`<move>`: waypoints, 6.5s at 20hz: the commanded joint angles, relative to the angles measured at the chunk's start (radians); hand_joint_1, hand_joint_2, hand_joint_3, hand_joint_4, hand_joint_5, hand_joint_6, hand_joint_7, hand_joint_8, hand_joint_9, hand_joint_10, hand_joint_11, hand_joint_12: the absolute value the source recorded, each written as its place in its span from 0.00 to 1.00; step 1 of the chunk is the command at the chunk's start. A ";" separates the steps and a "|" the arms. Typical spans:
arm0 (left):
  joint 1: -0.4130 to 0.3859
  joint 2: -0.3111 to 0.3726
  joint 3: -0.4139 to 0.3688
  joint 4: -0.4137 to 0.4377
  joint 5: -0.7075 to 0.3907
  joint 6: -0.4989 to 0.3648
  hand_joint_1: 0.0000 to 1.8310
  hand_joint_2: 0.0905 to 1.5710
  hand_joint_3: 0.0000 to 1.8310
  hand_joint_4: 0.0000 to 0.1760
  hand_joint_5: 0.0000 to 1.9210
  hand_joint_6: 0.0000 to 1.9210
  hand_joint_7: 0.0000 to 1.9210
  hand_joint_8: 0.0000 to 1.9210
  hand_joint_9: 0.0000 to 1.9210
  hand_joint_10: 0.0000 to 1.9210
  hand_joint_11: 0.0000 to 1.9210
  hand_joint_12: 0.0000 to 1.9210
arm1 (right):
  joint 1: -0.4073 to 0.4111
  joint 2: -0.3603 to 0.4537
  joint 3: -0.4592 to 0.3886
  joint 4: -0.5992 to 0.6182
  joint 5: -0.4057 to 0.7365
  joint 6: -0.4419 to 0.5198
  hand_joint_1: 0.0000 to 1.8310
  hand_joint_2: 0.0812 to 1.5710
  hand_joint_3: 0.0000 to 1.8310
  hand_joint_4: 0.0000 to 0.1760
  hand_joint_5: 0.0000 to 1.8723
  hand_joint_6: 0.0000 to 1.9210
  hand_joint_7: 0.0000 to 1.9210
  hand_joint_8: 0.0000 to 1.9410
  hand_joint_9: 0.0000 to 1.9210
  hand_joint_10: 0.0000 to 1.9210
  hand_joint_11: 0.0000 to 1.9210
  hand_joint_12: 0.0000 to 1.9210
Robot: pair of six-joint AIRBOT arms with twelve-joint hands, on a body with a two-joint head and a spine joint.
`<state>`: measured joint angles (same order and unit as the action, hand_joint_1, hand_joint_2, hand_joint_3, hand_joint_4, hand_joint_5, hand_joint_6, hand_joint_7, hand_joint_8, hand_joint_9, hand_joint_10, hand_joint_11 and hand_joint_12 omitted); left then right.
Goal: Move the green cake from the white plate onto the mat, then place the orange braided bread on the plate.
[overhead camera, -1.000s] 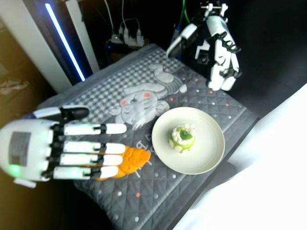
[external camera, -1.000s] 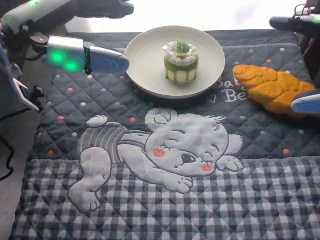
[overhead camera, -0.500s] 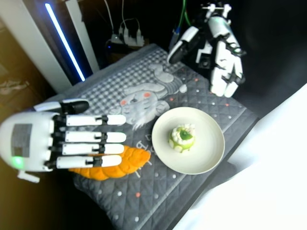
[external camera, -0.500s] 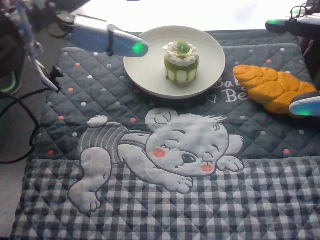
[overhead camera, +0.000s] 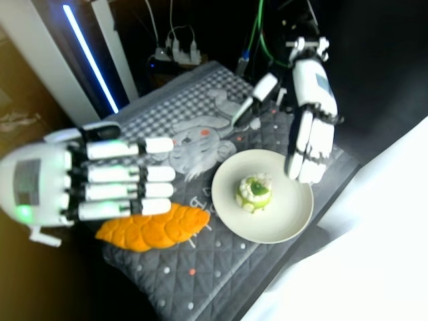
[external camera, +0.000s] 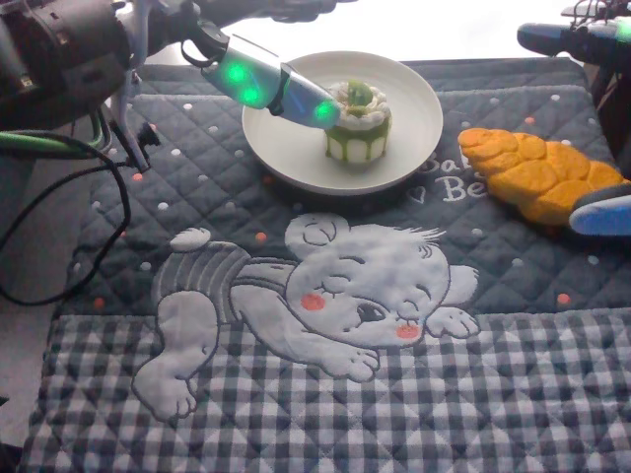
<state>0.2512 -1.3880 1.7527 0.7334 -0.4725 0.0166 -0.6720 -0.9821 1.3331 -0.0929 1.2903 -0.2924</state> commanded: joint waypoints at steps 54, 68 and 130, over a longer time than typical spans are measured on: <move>0.019 -0.030 0.080 0.003 -0.284 -0.271 0.68 0.65 0.00 0.24 0.60 0.36 0.57 0.41 0.54 0.18 0.32 0.62 | 0.004 0.013 -0.038 0.023 0.146 0.004 0.32 0.55 0.00 0.94 0.12 0.01 0.20 0.00 0.18 0.00 0.14 0.04; 0.209 0.302 -0.290 -0.064 -0.482 -0.119 0.68 0.66 0.00 0.00 0.57 0.34 0.56 0.51 0.62 0.08 0.35 0.69 | 0.004 0.016 -0.048 0.043 0.146 0.004 0.36 0.47 0.00 0.86 0.16 0.00 0.21 0.00 0.20 0.00 0.14 0.03; 0.550 0.541 -0.553 -0.552 -0.776 0.324 0.24 0.69 0.00 0.69 0.15 0.00 0.21 0.00 0.27 0.01 0.05 0.59 | 0.178 -0.095 0.209 -0.221 -0.511 0.077 0.38 0.37 0.00 0.52 0.10 0.00 0.11 0.00 0.12 0.00 0.12 0.04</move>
<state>0.8101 -0.8558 1.1995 0.2260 -1.1175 0.3420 -0.5018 -1.0893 1.5379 -0.3424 0.6827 -0.2211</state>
